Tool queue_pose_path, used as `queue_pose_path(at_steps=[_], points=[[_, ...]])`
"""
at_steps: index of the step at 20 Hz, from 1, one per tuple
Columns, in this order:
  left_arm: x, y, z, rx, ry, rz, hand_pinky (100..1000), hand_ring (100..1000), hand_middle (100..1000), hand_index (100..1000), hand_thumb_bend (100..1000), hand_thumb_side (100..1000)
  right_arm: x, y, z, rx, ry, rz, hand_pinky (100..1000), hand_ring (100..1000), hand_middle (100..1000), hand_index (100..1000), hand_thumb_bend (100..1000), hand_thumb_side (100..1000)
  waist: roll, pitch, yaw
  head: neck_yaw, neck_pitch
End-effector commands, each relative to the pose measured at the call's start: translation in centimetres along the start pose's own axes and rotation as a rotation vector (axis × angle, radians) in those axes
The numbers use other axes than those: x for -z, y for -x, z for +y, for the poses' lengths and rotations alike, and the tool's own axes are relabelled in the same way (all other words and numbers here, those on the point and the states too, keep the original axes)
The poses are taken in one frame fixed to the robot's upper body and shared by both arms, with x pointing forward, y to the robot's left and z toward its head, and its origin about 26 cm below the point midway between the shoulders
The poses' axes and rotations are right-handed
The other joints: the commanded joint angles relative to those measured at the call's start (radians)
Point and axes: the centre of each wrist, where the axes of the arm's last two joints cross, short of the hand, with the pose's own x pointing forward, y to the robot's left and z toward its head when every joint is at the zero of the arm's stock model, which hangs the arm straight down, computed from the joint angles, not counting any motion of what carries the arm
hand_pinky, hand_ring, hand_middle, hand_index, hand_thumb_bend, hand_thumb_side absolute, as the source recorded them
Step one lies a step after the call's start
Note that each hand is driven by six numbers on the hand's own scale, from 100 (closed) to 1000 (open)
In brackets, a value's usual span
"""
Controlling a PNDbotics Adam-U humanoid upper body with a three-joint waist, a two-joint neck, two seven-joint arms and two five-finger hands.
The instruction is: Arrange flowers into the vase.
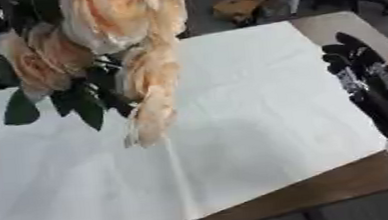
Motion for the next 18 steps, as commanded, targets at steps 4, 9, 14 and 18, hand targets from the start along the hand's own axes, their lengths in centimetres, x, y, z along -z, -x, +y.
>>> queue_pose_path(at_steps=[4, 9, 14, 18], points=[[3.0, -1.2, 4.7, -0.044, -0.055, -0.019, 100, 100, 100, 100, 1000, 131, 0.1, -0.4, -0.5, -0.014, -0.001, -0.012, 890, 885, 847, 1000, 147, 697, -0.014, -0.035, -0.01, 0.006, -0.02], [5.2, -0.1, 5.9, -0.098, -0.087, 0.03, 100, 100, 100, 100, 1000, 130, 0.1, -0.3, -0.4, -0.01, -0.008, -0.009, 890, 884, 846, 1000, 147, 698, -0.01, -0.042, -0.026, 0.016, -0.031], [7.1, 1.7, 5.8, -0.181, -0.139, 0.084, 100, 100, 100, 100, 1000, 127, 0.2, -0.2, -0.3, -0.007, -0.018, -0.007, 890, 884, 846, 1000, 145, 699, -0.006, -0.046, -0.052, 0.027, -0.043], [7.9, 2.8, 5.7, -0.254, -0.19, 0.095, 100, 100, 100, 100, 1000, 130, 0.2, -0.2, -0.3, -0.005, -0.022, -0.005, 890, 884, 845, 1000, 144, 700, -0.005, -0.046, -0.067, 0.029, -0.048]])
